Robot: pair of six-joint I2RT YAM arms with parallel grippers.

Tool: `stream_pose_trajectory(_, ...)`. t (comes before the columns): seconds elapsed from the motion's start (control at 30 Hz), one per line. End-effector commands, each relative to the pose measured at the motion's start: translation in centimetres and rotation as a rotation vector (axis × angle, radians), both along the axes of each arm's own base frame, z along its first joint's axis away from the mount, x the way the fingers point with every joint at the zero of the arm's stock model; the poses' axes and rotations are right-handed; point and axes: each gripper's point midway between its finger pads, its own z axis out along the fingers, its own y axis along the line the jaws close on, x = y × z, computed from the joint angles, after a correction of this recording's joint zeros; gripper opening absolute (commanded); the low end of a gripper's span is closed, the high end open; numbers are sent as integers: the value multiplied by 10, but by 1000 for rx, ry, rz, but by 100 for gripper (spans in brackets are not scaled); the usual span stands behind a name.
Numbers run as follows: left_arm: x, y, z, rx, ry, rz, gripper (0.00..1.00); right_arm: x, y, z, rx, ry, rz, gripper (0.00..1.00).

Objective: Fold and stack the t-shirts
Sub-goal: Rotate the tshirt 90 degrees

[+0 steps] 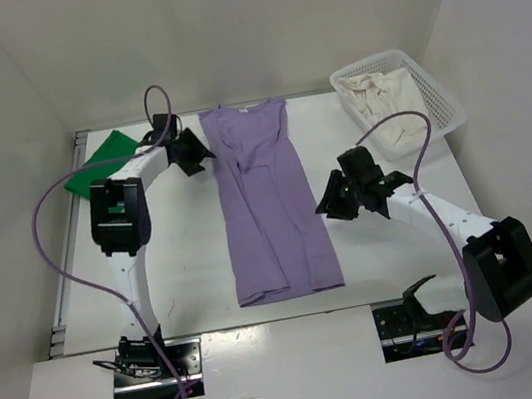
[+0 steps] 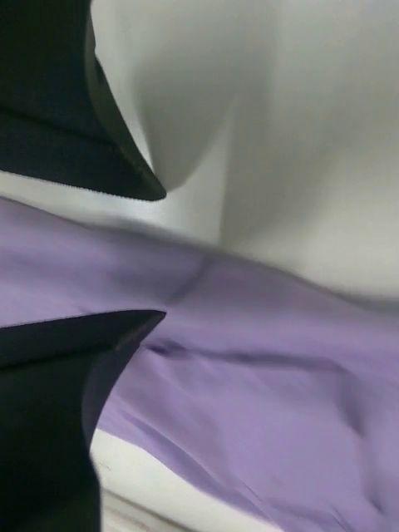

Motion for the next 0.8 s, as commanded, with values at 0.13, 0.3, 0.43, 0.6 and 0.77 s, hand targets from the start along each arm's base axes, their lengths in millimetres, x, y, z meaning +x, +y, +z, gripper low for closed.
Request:
stream_pose_trajectory(0.13,-38,-7,57,60,-117,-79,52,-12,2,-3,41,-3,-15,8)
stream_pose_trajectory(0.3,3,-17,50,30,-118,-75,51,1,11,7,49,-19,17,6)
stream_pose_trajectory(0.43,42,-24,50,1,-137,-49,51,5,22,12,77,-35,56,9)
stream_pose_trajectory(0.6,76,-23,46,12,-185,-2,51,6,24,16,87,-41,62,12)
stream_pose_trajectory(0.77,82,-19,24,44,-170,0,51,7,29,21,105,-45,90,13)
